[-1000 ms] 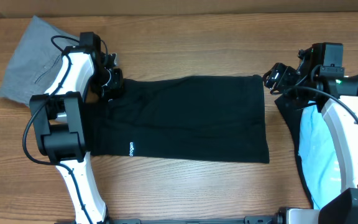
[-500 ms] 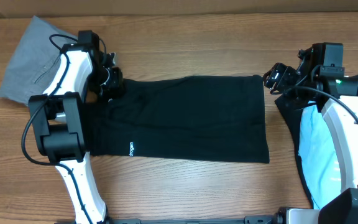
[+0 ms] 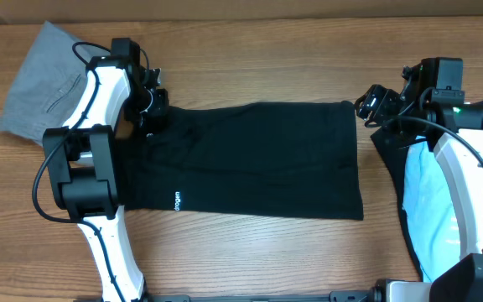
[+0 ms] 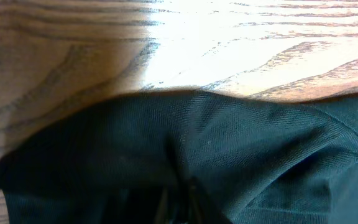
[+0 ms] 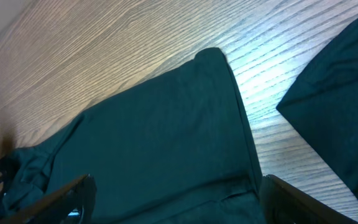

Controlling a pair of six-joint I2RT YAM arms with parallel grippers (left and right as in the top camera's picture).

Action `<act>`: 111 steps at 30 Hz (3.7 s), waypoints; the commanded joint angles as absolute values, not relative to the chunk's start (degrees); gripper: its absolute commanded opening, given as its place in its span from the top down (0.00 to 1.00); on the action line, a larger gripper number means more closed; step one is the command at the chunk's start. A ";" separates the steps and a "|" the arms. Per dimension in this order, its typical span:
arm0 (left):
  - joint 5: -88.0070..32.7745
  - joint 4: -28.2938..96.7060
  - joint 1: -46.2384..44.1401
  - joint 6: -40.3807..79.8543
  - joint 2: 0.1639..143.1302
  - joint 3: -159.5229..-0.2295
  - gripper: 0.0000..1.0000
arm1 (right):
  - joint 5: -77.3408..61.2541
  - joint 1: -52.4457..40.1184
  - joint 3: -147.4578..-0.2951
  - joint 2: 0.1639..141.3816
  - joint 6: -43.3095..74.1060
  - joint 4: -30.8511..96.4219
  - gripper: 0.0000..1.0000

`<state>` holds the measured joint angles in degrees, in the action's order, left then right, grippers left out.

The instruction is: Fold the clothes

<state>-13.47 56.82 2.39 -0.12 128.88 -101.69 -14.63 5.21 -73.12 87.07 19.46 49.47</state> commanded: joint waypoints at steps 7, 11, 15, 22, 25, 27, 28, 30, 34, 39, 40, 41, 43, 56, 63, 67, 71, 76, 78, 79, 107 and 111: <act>-12.58 52.42 5.69 3.46 127.15 -103.24 0.96 | -13.74 5.39 -74.24 86.80 19.49 48.60 0.13; -15.66 49.74 7.25 5.89 127.15 -103.24 0.96 | -13.54 5.39 -74.24 86.80 19.51 47.97 0.13; -16.14 47.51 7.79 9.19 127.15 -103.24 0.96 | -13.52 5.39 -74.24 86.80 19.49 47.72 0.13; -16.60 46.98 7.44 9.41 127.15 -103.24 0.57 | -11.51 5.39 -74.24 86.80 19.51 47.66 0.13; -16.56 49.56 7.38 7.62 127.17 -103.24 0.55 | -10.96 5.39 -74.22 86.80 19.51 47.59 0.13; -16.49 51.44 7.38 6.26 127.17 -103.24 0.55 | -10.96 5.39 -74.22 86.83 19.51 47.62 0.13; -16.38 52.29 7.38 5.61 127.17 -103.24 0.56 | -10.96 5.39 -74.22 86.80 19.51 47.62 0.13; -16.29 53.19 7.35 4.71 127.22 -103.22 0.61 | -10.96 5.39 -74.22 86.80 19.51 47.59 0.13; -16.14 53.28 6.90 4.25 127.24 -102.80 0.77 | -10.98 5.39 -74.22 86.80 19.51 47.44 0.13; -16.47 52.03 5.69 4.03 127.33 -102.76 0.90 | -10.98 5.39 -74.22 86.80 19.53 47.44 0.13; -17.32 50.76 5.45 3.99 127.33 -102.76 0.93 | -10.98 5.39 -74.22 86.80 19.51 47.44 0.13; -18.79 49.12 5.32 4.05 127.33 -102.78 0.96 | -10.98 5.39 -74.22 86.80 19.51 47.46 0.13; -20.71 47.00 5.32 4.32 127.33 -102.78 0.96 | -10.98 5.39 -74.22 86.80 19.51 47.46 0.13; -14.52 45.04 5.72 6.96 127.33 -102.78 0.96 | -11.00 5.39 -74.22 87.74 19.75 43.33 0.17; -16.53 44.88 7.14 11.22 127.33 -102.80 0.96 | -11.16 5.39 -74.24 95.61 19.46 36.86 0.17; -19.81 44.77 7.20 11.16 127.33 -102.80 0.95 | -11.18 5.39 -74.24 100.38 19.51 28.95 0.19; -22.85 45.25 7.16 10.74 127.33 -102.80 0.92 | -11.16 5.39 -74.24 105.45 19.49 22.57 0.22; -24.51 47.77 7.16 10.74 127.33 -102.80 0.90 | -11.18 5.39 -74.24 109.82 19.49 18.39 0.22; -24.49 49.23 7.16 10.74 127.33 -102.80 0.87 | -11.18 5.39 -74.24 111.46 19.49 17.17 0.21; -24.49 50.15 7.16 10.72 127.33 -102.80 0.86 | -11.20 5.39 -74.24 112.40 19.49 16.60 0.21; -25.36 55.13 12.32 8.16 126.76 -103.35 0.45 | -21.34 3.20 -74.22 120.57 10.37 17.06 0.42; -25.32 55.68 12.32 7.27 126.76 -103.35 0.46 | -21.15 3.07 -74.22 120.57 9.96 15.68 0.49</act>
